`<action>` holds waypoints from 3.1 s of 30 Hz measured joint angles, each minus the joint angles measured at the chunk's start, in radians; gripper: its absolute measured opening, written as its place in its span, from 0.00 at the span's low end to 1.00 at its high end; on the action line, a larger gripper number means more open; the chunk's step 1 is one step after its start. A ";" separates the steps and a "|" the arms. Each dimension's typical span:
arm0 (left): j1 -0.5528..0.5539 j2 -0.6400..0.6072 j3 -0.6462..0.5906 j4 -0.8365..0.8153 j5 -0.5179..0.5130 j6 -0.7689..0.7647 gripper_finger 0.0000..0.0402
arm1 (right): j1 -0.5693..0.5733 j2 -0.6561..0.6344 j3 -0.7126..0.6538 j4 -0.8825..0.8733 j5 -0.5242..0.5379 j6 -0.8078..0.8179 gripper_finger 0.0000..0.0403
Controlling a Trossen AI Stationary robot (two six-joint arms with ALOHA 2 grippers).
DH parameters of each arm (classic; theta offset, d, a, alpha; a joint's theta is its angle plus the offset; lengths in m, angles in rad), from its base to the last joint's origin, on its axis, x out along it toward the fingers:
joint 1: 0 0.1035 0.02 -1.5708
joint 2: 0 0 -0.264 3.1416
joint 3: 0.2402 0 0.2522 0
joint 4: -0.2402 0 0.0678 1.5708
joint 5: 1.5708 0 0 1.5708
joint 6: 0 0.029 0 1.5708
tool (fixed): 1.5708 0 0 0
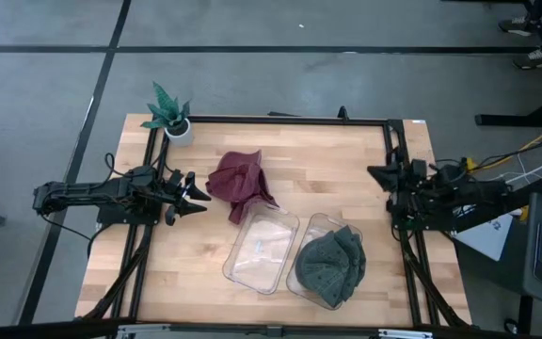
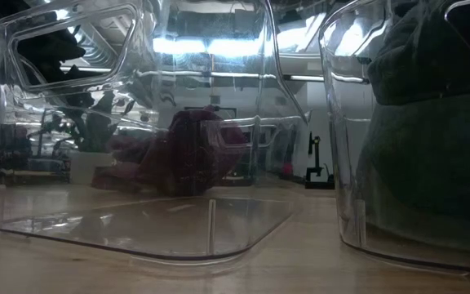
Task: Pick & Place hat
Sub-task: Put the top red cap into the left transparent bin
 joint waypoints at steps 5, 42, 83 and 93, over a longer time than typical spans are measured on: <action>0.000 0.000 0.000 0.000 0.000 0.000 0.46 | 0.000 0.000 -0.128 0.191 -0.026 -0.002 0.06; 0.000 0.000 0.000 -0.001 0.000 0.000 0.46 | -0.079 0.001 -0.195 -0.092 -0.360 0.048 0.08; 0.000 0.015 0.000 0.085 -0.053 -0.436 0.46 | -0.078 0.002 -0.195 -0.091 -0.359 0.037 0.08; -0.001 0.017 0.031 0.089 0.035 -0.324 0.46 | -0.078 0.002 -0.195 -0.092 -0.359 0.038 0.08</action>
